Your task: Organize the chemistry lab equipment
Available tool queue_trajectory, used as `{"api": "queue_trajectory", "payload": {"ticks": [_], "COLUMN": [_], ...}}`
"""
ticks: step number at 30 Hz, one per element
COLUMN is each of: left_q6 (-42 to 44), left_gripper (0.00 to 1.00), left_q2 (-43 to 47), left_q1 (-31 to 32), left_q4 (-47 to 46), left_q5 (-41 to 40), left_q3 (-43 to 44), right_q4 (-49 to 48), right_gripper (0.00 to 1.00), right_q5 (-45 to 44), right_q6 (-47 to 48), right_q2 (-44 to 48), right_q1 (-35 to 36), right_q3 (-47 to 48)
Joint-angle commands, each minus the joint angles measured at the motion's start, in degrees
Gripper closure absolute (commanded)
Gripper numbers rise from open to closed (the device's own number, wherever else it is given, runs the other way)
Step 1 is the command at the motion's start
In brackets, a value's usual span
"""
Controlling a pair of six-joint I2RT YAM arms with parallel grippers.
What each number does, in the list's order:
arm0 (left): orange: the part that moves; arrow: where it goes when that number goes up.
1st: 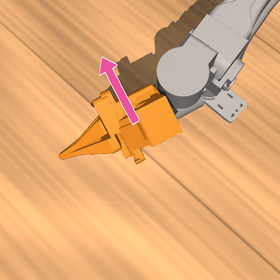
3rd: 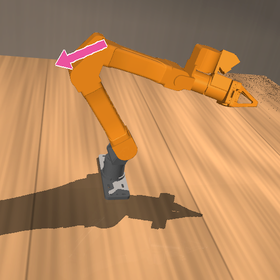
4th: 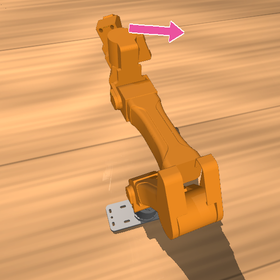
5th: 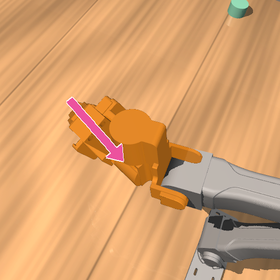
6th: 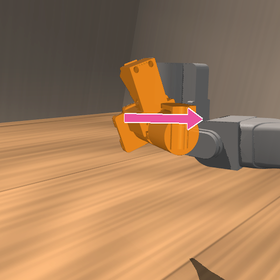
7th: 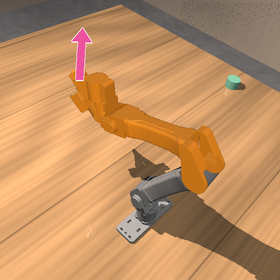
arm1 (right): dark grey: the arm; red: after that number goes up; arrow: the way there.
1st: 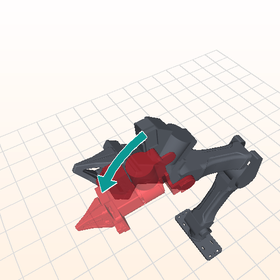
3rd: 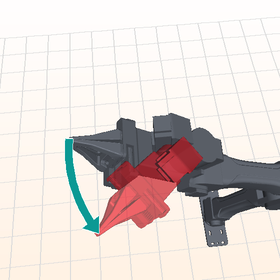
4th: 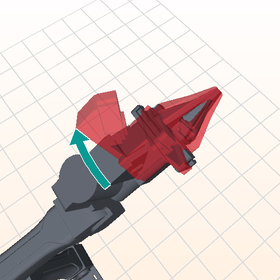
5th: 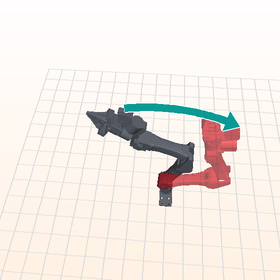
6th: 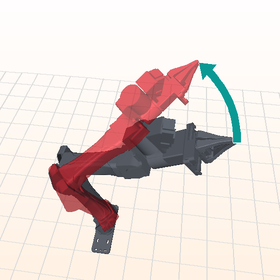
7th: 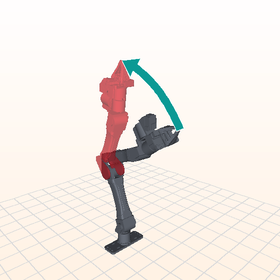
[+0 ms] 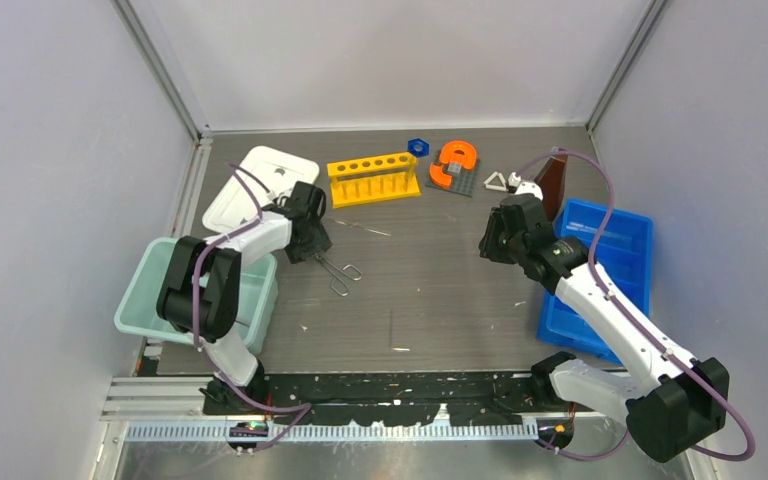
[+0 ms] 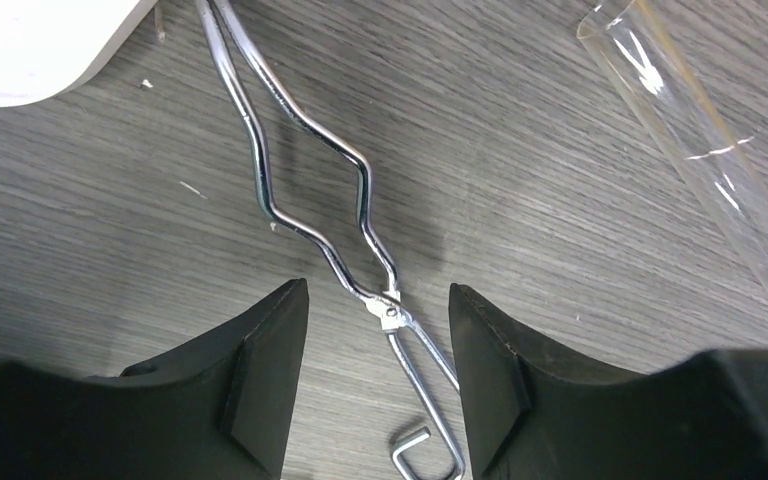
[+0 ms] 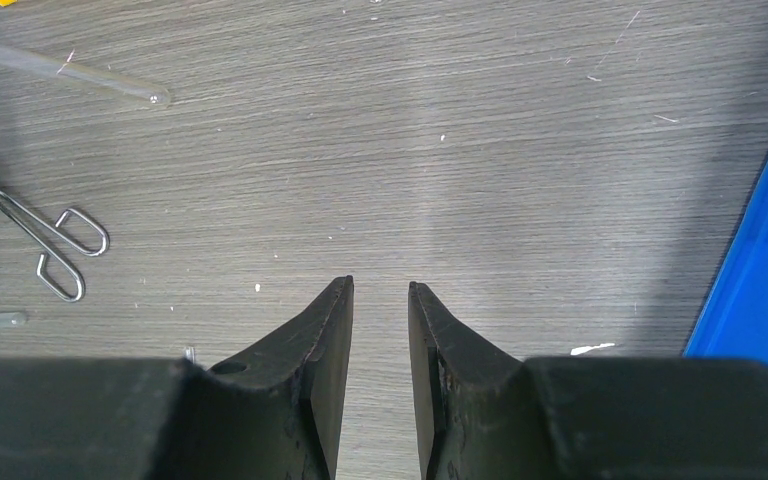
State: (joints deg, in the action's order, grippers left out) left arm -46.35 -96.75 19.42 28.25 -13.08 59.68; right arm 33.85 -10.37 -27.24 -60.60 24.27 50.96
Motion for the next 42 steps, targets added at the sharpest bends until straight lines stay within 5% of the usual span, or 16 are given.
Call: {"api": "queue_trajectory", "payload": {"ticks": [1,7,28,42], "left_q6": [-0.94,-0.61,-0.12,-0.3], "left_gripper": [0.44,0.49,1.0,1.0], "left_q2": [-2.22,-3.93,1.01,15.19], "left_q1": [0.18,0.2,0.18,0.22], "left_q4": [-3.04,-3.4,-2.34,-0.6], "left_q5": [-1.49,-1.09,2.3,5.43], "left_q3": [-0.24,-0.21,-0.15,-0.44], "right_q4": [-2.33,-2.22,-1.14,-0.07], "right_gripper": [0.66,0.66,0.66,0.66], "right_q5": [-1.13,-1.27,-1.54,-1.35], "right_q6": [0.45,0.81,0.46,-0.16], "right_q2": [0.98,0.37,1.15,2.69], "right_q1": [0.25,0.25,0.25,0.25], "right_q3": [-0.07,0.14,0.35,0.38]}}
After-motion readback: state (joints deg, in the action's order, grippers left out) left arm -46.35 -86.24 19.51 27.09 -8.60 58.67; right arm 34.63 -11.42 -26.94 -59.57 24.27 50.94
